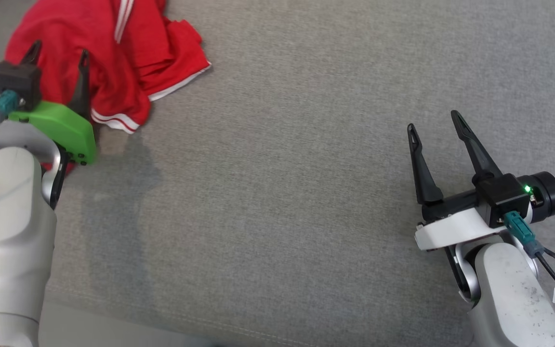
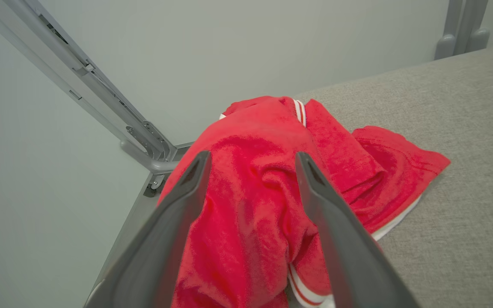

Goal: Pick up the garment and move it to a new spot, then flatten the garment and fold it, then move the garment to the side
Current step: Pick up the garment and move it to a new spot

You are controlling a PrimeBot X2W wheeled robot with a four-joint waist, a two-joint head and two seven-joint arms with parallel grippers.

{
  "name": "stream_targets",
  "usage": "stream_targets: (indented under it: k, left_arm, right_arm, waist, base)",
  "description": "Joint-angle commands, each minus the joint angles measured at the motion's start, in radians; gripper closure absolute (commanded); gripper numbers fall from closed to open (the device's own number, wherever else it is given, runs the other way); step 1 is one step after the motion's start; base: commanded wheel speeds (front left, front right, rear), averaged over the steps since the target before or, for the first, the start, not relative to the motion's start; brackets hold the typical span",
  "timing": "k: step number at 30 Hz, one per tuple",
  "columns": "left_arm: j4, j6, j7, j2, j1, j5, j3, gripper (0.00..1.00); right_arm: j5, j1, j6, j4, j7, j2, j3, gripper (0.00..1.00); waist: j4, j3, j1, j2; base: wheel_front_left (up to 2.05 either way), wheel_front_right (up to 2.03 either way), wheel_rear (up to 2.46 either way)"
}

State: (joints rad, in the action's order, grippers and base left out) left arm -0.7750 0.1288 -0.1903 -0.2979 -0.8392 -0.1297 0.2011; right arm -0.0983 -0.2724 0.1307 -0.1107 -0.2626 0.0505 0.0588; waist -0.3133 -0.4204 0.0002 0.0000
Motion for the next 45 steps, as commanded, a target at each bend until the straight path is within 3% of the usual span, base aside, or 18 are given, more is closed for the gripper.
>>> stream_targets:
  k: [1,10,11,12,13,21,28,37,45]
  left_arm:
    - [-0.027,0.002,0.024,-0.013,-0.03,-0.028,0.02,0.0]
    - [-0.196,0.002,0.115,-0.05,-0.146,-0.082,0.105,0.02]
    - [-0.206,0.002,0.115,-0.049,-0.151,-0.086,0.114,0.29]
    - [-0.219,0.002,0.114,-0.046,-0.157,-0.092,0.122,0.83]
    - [-0.228,0.002,0.11,-0.046,-0.161,-0.097,0.129,1.0]
    - [-0.26,0.002,-0.009,-0.061,-0.179,-0.119,0.159,1.0]
    - [-0.168,-0.021,-0.074,-0.081,-0.143,-0.138,0.125,1.0]
    - [0.21,-0.056,-0.075,-0.089,-0.036,-0.164,0.032,1.0]
    - [0.486,-0.047,-0.051,-0.038,0.036,-0.23,0.025,1.0]
  right_arm:
    - [-0.007,-0.016,0.0,0.004,-0.004,0.003,0.001,0.0]
    - [-0.01,-0.024,0.0,0.011,-0.004,0.001,-0.001,0.0]
    - [-0.011,-0.025,0.0,0.01,-0.004,0.001,-0.001,0.0]
    - [-0.011,-0.025,0.0,0.009,-0.004,0.001,-0.001,0.0]
    - [-0.01,-0.025,0.0,0.007,-0.004,0.001,0.0,0.0]
    - [0.01,-0.019,0.0,-0.01,-0.004,0.001,0.011,0.0]
    - [0.055,0.009,0.0,-0.028,-0.004,0.001,0.02,0.0]
    - [0.116,0.052,0.0,-0.039,-0.004,0.001,0.03,0.0]
    - [0.157,0.066,0.0,-0.039,-0.004,0.001,0.047,0.0]
  waist:
    - [0.043,-0.044,-0.0002,0.0]
    - [0.062,-0.07,-0.0002,0.0]
    - [0.062,-0.07,-0.0002,0.0]
    - [0.063,-0.07,-0.0002,0.0]
    - [0.063,-0.07,-0.0002,0.0]
    - [0.054,-0.026,-0.0002,0.0]
    - [0.058,0.078,-0.0002,0.0]
    - [0.075,0.2,-0.0002,0.0]
    - [0.119,0.253,-0.0002,0.0]
  base:
    - [0.0,0.0,0.0]
    - [0.0,0.0,0.0]
    - [0.0,0.0,0.0]
    - [0.0,0.0,0.0]
    - [0.0,0.0,0.0]
    - [0.0,0.0,0.0]
    - [0.0,0.0,0.0]
    - [0.0,0.0,0.0]
    - [0.0,0.0,0.0]
